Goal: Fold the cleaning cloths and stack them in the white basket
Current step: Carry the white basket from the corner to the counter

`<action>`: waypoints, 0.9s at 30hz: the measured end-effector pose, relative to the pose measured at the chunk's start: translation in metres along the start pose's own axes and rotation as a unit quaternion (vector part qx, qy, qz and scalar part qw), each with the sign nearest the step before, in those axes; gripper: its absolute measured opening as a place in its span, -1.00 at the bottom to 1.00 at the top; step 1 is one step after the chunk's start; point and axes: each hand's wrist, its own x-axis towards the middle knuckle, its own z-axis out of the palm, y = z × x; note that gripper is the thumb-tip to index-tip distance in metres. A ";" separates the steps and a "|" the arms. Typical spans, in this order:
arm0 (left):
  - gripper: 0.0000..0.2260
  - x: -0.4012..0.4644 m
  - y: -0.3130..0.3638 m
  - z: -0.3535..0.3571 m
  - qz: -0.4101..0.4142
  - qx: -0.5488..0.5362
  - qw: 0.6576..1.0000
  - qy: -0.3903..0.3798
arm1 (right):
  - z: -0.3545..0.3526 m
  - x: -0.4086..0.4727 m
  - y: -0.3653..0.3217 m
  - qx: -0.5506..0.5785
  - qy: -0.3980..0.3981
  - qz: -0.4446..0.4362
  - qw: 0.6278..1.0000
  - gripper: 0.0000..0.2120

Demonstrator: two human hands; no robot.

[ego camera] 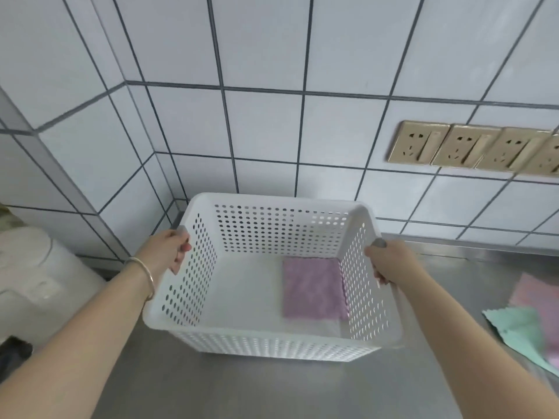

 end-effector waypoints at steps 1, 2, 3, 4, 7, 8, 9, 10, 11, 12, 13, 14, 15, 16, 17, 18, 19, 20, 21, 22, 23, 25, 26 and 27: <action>-0.80 0.008 0.003 0.000 0.000 0.007 1.000 0.000 | 0.003 0.006 -0.004 0.003 0.001 0.001 1.000 -0.78; -0.79 0.016 0.007 0.002 0.001 0.016 1.000 -0.004 | 0.005 0.013 -0.006 0.003 0.004 0.004 1.000 -0.78; -0.77 0.025 0.009 0.004 0.002 0.026 1.000 -0.007 | 0.008 0.020 -0.008 0.005 0.010 0.006 1.000 -0.78; -0.75 0.034 0.011 0.007 0.004 0.035 0.999 -0.008 | 0.010 0.027 -0.009 0.007 0.018 0.006 1.000 -0.77; -0.76 0.060 0.018 0.013 -0.007 0.039 0.999 -0.009 | 0.017 0.044 -0.016 0.002 0.043 0.000 0.999 -0.77; -0.76 0.065 0.020 0.015 -0.014 0.036 0.999 -0.006 | 0.020 0.048 -0.017 0.003 0.049 -0.004 0.999 -0.78; -0.77 0.070 0.021 0.017 -0.022 0.034 0.999 -0.004 | 0.023 0.052 -0.018 0.010 0.053 -0.005 0.999 -0.79; -0.76 0.073 0.021 0.018 -0.029 0.029 0.999 -0.004 | 0.026 0.056 -0.019 0.018 0.055 -0.003 0.998 -0.81; -0.76 0.074 0.022 0.019 -0.036 0.022 0.999 -0.007 | 0.028 0.059 -0.020 0.021 0.056 0.002 0.998 -0.81; -0.76 0.075 0.023 0.020 -0.040 0.016 0.999 -0.011 | 0.029 0.063 -0.021 0.019 0.056 0.009 0.998 -0.81; -0.76 0.077 0.024 0.021 -0.039 0.012 0.999 -0.013 | 0.030 0.067 -0.022 0.016 0.057 0.013 0.998 -0.81; -0.78 0.078 0.026 0.022 -0.035 0.011 0.999 -0.014 | 0.030 0.070 -0.023 0.013 0.058 0.015 0.998 -0.79; -0.79 0.079 0.028 0.023 -0.029 0.012 0.999 -0.013 | 0.030 0.072 -0.024 0.012 0.061 0.015 0.998 -0.78; -0.80 0.080 0.030 0.023 -0.025 0.014 1.000 -0.010 | 0.031 0.075 -0.025 0.011 0.063 0.015 0.998 -0.76; -0.80 0.082 0.031 0.023 -0.020 0.018 1.000 -0.010 | 0.031 0.078 -0.025 0.007 0.064 0.015 0.998 -0.75; -0.79 0.084 0.031 0.023 -0.015 0.024 1.000 -0.011 | 0.033 0.080 -0.027 0.001 0.065 0.019 0.998 -0.74; -0.79 0.086 0.030 0.023 -0.009 0.033 0.999 -0.011 | 0.034 0.082 -0.028 -0.006 0.067 0.023 0.998 -0.73; -0.79 0.087 0.029 0.022 -0.005 0.045 0.999 -0.008 | 0.036 0.084 -0.029 -0.012 0.068 0.027 0.997 -0.72; -0.78 0.089 0.029 0.023 0.001 0.056 0.998 -0.004 | 0.038 0.087 -0.029 -0.017 0.070 0.029 0.997 -0.71; -0.77 0.090 0.027 0.023 0.009 0.067 0.998 0.004 | 0.039 0.089 -0.030 -0.021 0.074 0.031 0.997 -0.70; -0.75 0.089 0.027 0.024 0.019 0.084 0.996 0.016 | 0.040 0.091 -0.030 -0.026 0.076 0.032 0.996 -0.69; -0.71 0.084 0.027 0.022 0.052 0.172 0.982 0.054 | 0.041 0.090 -0.031 -0.053 0.081 0.032 0.995 -0.64; -0.71 0.080 0.026 0.020 0.080 0.248 0.961 0.087 | 0.041 0.086 -0.032 -0.075 0.095 0.027 0.992 -0.62; -0.74 0.075 0.027 0.019 0.117 0.320 0.931 0.132 | 0.040 0.080 -0.033 -0.094 0.123 0.014 0.988 -0.60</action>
